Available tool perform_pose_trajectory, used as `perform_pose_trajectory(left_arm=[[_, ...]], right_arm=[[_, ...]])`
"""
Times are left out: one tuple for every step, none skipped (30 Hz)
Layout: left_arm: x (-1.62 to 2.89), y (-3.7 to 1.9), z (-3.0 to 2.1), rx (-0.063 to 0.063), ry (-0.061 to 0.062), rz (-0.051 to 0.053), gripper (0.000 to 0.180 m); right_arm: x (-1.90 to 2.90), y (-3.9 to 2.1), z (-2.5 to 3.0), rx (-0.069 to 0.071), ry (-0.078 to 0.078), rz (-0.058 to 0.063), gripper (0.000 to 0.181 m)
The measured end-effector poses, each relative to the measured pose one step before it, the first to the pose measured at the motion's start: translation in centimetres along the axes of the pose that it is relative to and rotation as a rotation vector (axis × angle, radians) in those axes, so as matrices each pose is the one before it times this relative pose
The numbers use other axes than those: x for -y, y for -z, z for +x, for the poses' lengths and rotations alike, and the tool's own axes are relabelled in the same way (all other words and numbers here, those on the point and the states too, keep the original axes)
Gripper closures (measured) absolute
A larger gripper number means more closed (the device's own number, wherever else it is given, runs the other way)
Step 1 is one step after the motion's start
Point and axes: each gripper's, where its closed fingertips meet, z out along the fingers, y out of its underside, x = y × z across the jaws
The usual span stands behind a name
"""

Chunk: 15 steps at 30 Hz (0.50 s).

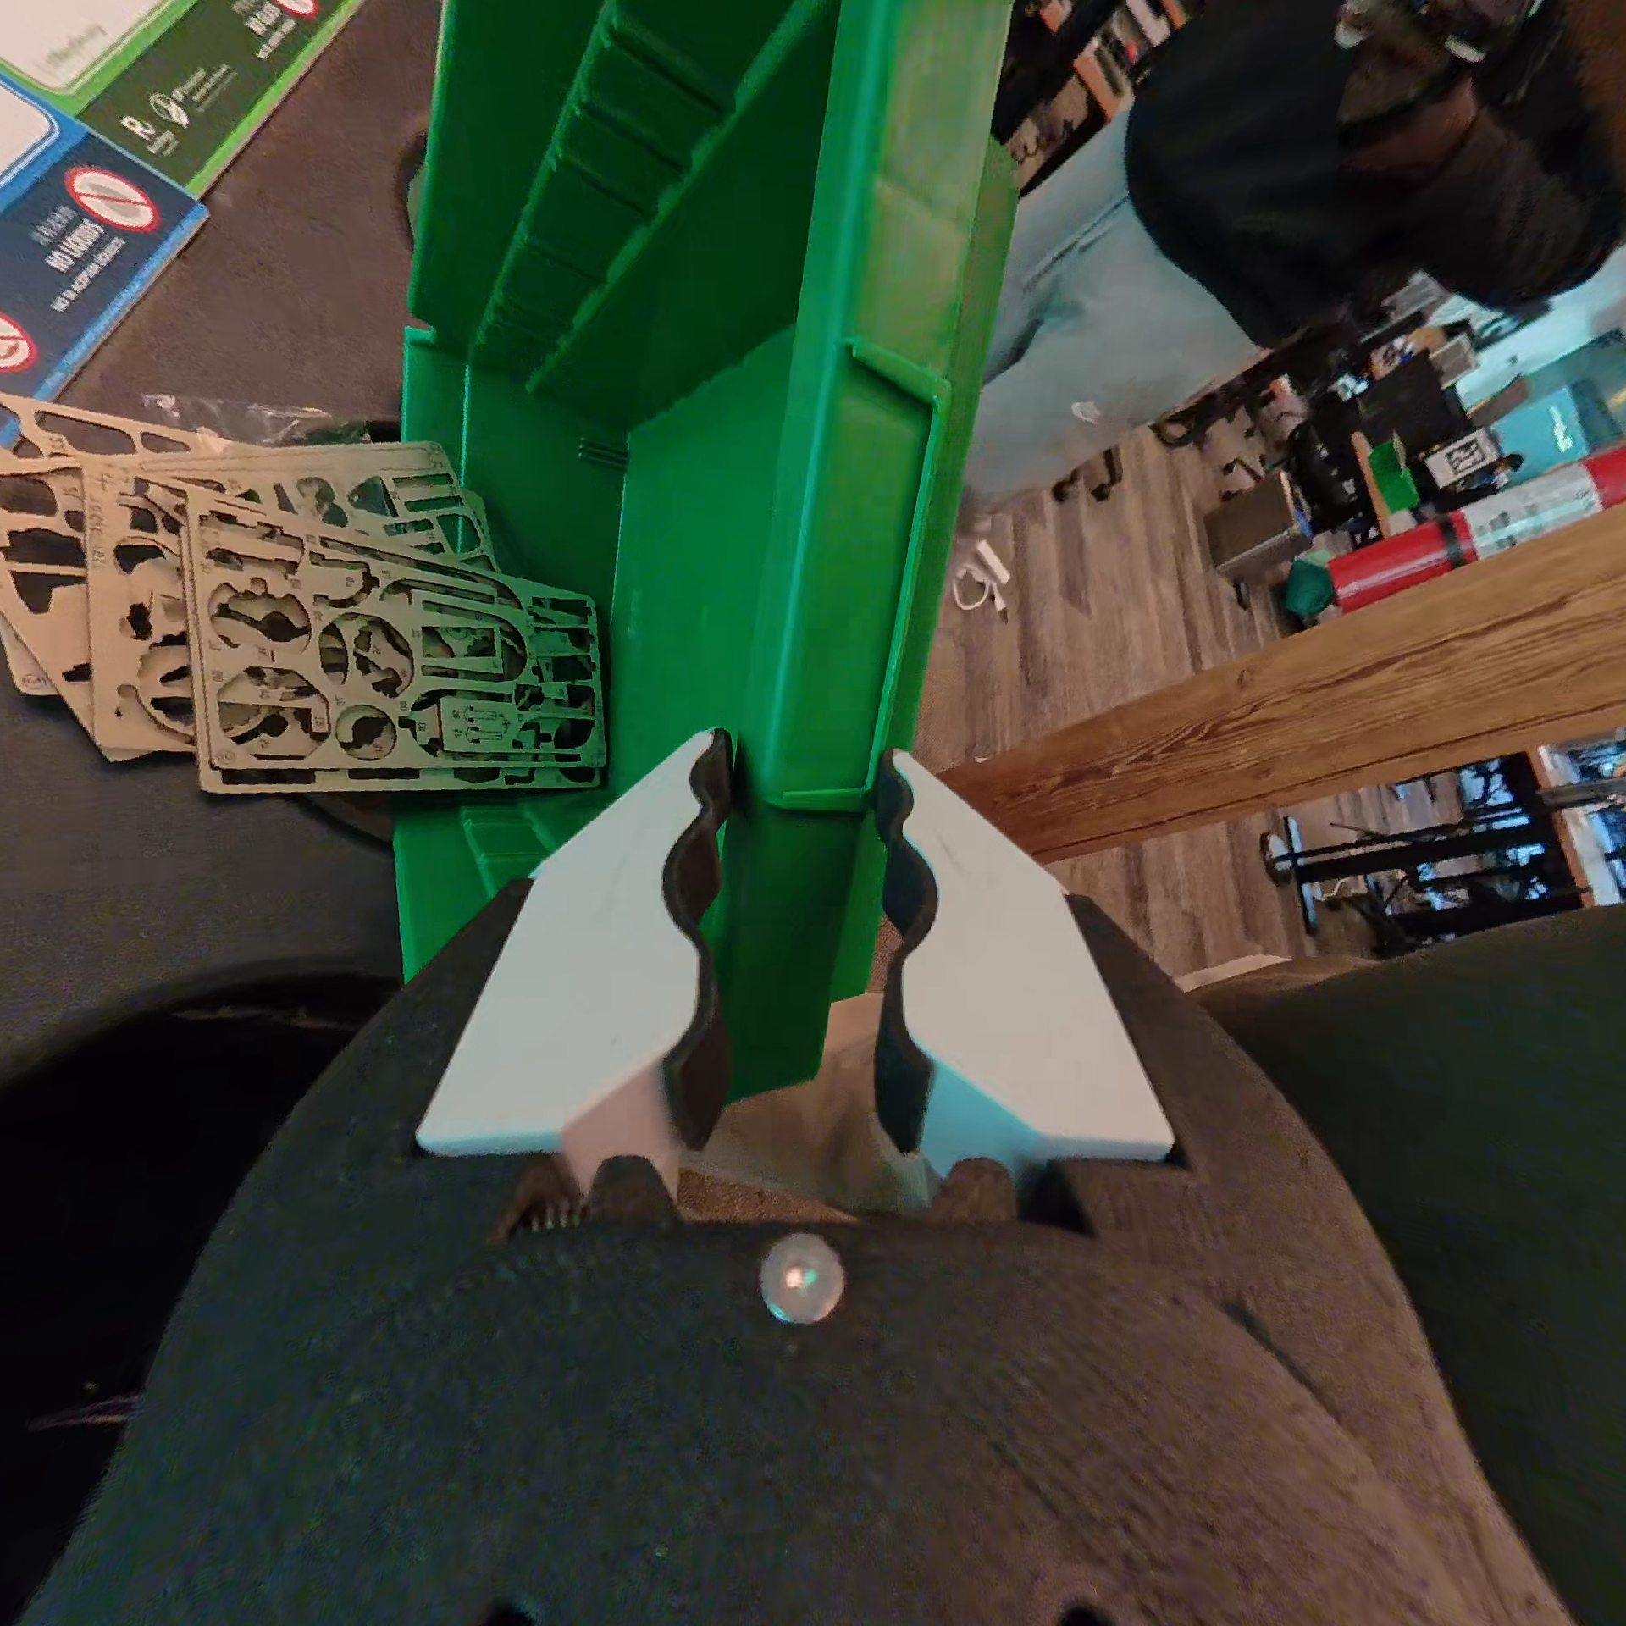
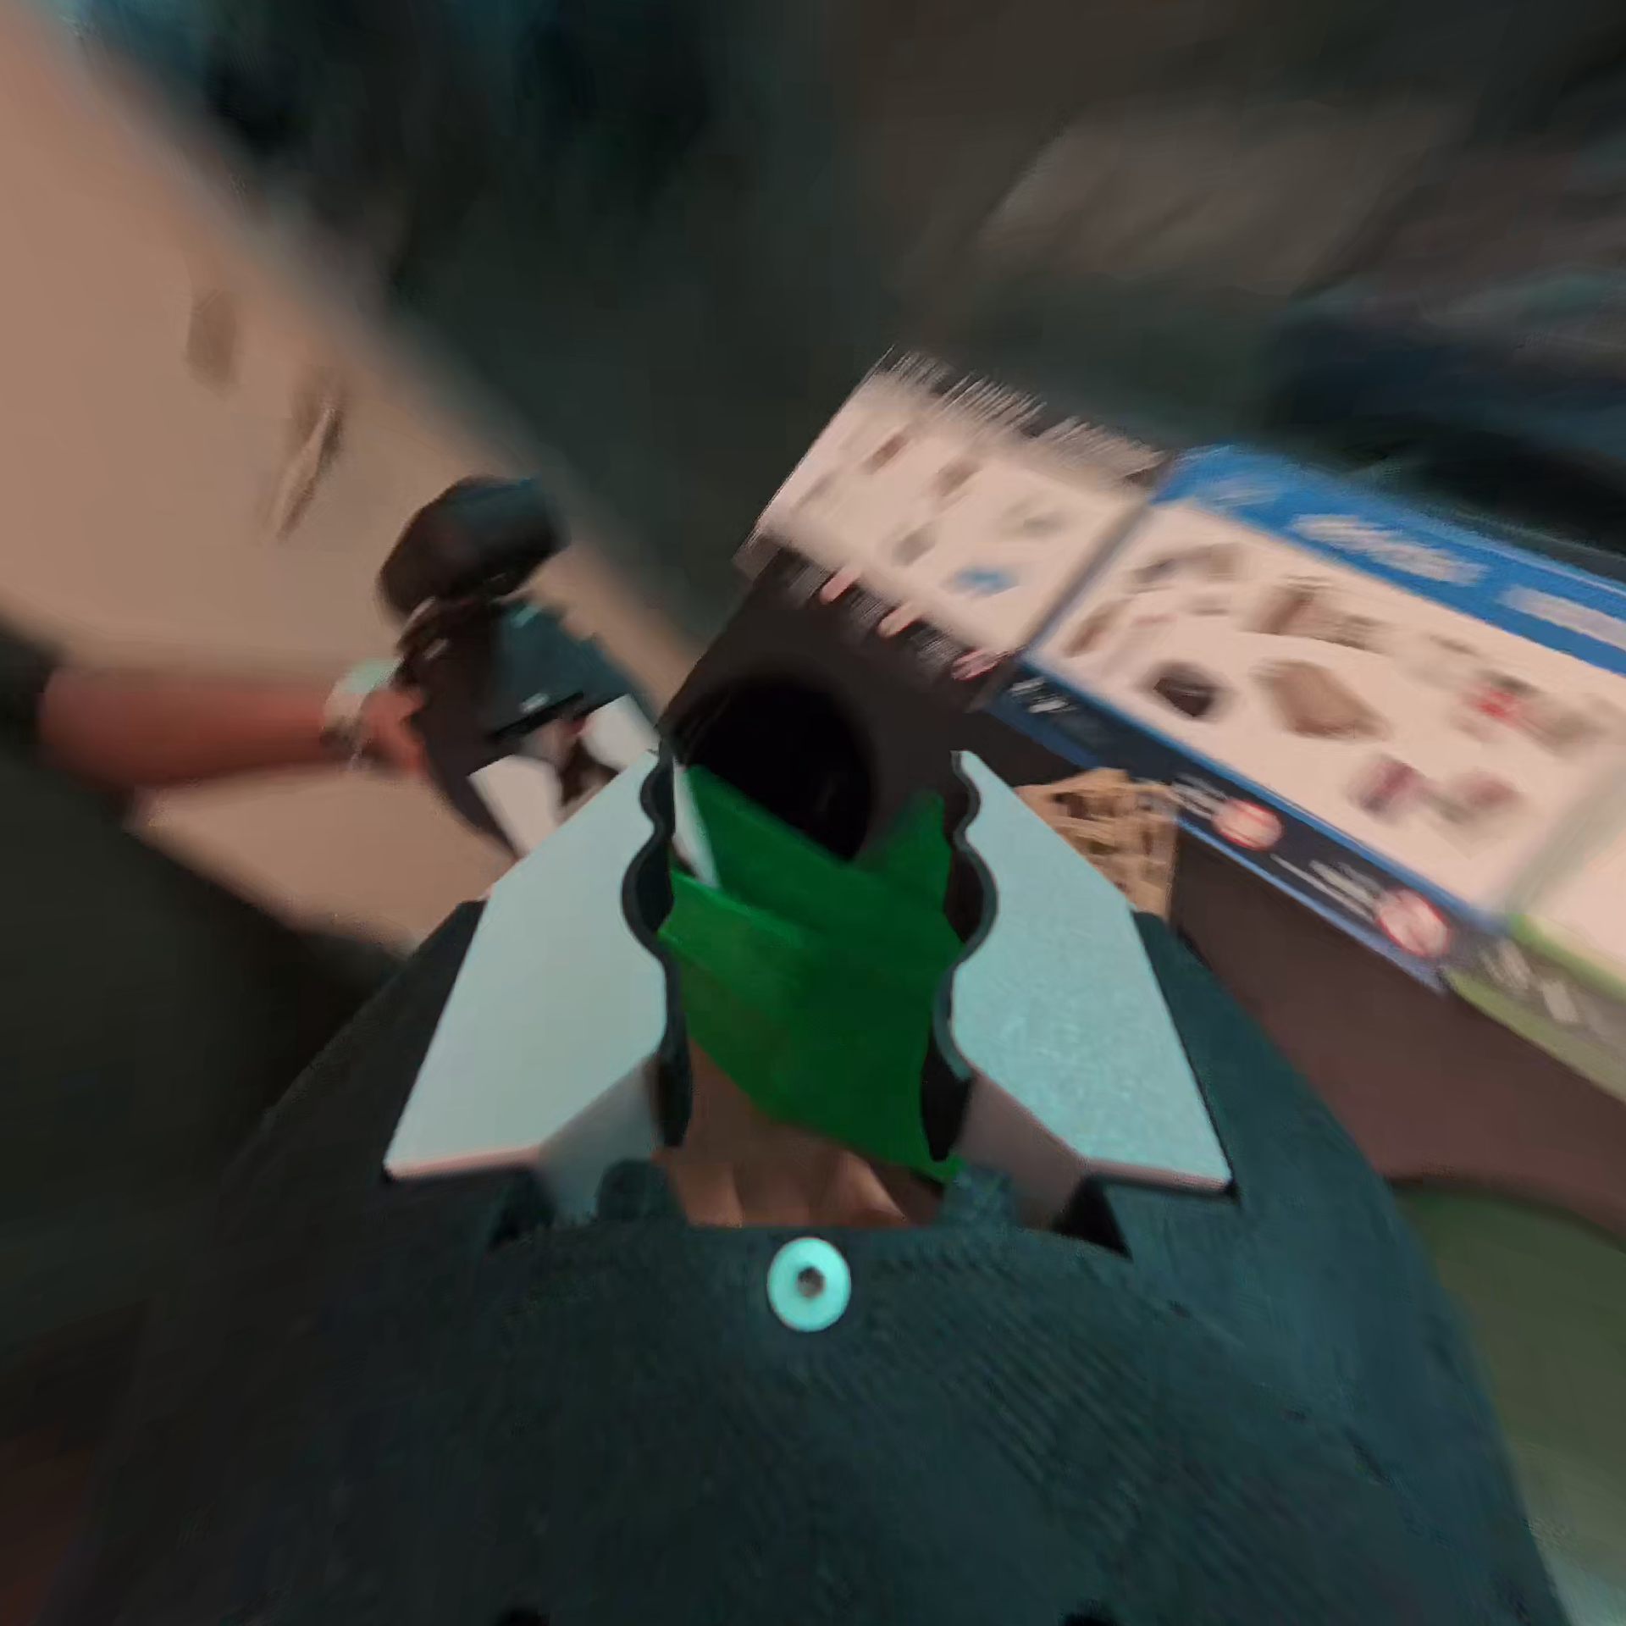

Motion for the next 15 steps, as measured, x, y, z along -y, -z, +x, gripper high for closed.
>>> perform_pose_trajectory(left_arm=[[0.024, 0.081, -0.003, -0.0053, 0.0105, 0.004, 0.153], [-0.009, 0.103, -0.086, -0.0025, 0.0093, 0.0014, 0.153], [0.034, 0.054, -0.034, -0.0041, 0.0103, 0.0027, 0.153], [0.007, 0.034, 0.01, -0.0052, 0.0056, -0.0007, 0.153], [-0.009, 0.017, -0.012, -0.0022, 0.0017, -0.0041, 0.152], [0.009, -0.022, 0.015, -0.0038, 0.0043, -0.0034, 0.152], [-0.012, -0.009, 0.0, -0.0019, 0.0051, -0.0041, 0.152], [-0.028, -0.041, 0.042, -0.004, 0.0075, -0.0057, 0.152], [-0.09, -0.033, 0.069, -0.0053, 0.0068, -0.0107, 0.152], [-0.109, -0.005, 0.03, -0.0024, 0.005, -0.0107, 0.152], [-0.079, -0.065, 0.016, -0.0035, 0.0061, -0.0077, 0.151], [-0.074, -0.028, 0.069, -0.0054, 0.0109, -0.007, 0.151], [-0.066, -0.059, 0.082, -0.0063, 0.0138, -0.0081, 0.151], [-0.057, -0.088, 0.101, -0.006, 0.0103, -0.0074, 0.151], [-0.088, -0.226, 0.031, -0.003, 0.0062, -0.0079, 0.15]], right_arm=[[-1.551, 1.799, 1.924, -0.0591, -0.0803, 0.0982, 0.12], [-1.948, 1.599, 2.271, -0.0539, -0.0861, 0.0834, 0.12], [-2.231, 1.324, 2.566, -0.0482, -0.0847, 0.068, 0.119], [-2.409, 0.92, 2.8, -0.0456, -0.0805, 0.0517, 0.119], [-2.388, 0.512, 2.726, -0.0305, -0.0784, 0.0339, 0.117], [-1.994, 0.212, 2.426, -0.0077, -0.0827, 0.0302, 0.114], [-1.317, 0.002, 2.001, 0.0117, -0.0851, 0.0439, 0.109], [-0.676, -0.021, 1.518, 0.026, -0.0726, 0.051, 0.103], [-0.409, -0.083, 1.259, 0.0224, -0.0492, 0.0403, 0.099], [-0.471, -0.226, 1.244, 0.0035, -0.021, 0.0143, 0.093], [-0.697, -0.397, 1.121, -0.0042, -0.0005, -0.0137, 0.09], [-0.884, -0.566, 0.875, -0.0001, -0.001, -0.0318, 0.089], [-0.855, -0.649, 0.516, 0.0123, -0.0073, -0.0367, 0.087], [-0.771, -0.675, 0.048, 0.024, -0.0093, -0.0332, 0.085], [-0.397, -0.573, -0.116, 0.0307, -0.012, -0.0195, 0.084]])
